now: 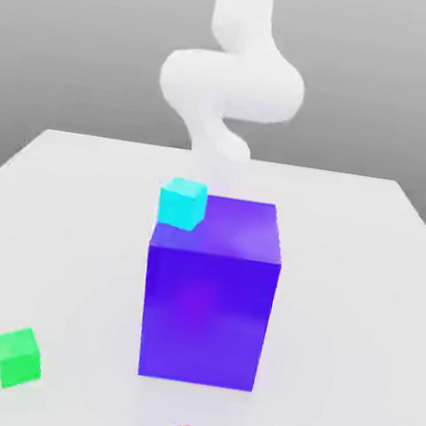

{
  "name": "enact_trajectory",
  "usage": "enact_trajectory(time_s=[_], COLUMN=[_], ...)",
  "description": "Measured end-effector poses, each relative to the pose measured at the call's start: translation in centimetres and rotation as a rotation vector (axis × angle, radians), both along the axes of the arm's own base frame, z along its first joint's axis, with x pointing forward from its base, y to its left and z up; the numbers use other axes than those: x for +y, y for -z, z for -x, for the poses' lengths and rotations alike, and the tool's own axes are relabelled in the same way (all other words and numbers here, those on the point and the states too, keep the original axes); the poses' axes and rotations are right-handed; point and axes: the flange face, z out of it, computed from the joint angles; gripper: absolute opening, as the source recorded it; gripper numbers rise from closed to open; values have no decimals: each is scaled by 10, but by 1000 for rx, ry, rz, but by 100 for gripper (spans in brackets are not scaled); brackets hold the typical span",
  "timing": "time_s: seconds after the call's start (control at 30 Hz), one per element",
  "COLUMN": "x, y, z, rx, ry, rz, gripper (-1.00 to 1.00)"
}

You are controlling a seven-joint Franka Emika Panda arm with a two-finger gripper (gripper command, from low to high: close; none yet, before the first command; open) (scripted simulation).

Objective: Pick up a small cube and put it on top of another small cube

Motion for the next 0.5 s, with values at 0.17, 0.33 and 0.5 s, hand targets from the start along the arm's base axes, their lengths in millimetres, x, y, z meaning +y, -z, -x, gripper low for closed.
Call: enact_trajectory(time_s=[0.17, 0.33, 0.5], x=[32, 66, 102], y=[65, 138, 219], z=[-59, -103, -132], rx=[125, 244, 361], ry=[-73, -153, -242], rz=[54, 101, 141], gripper=[0, 0, 0])
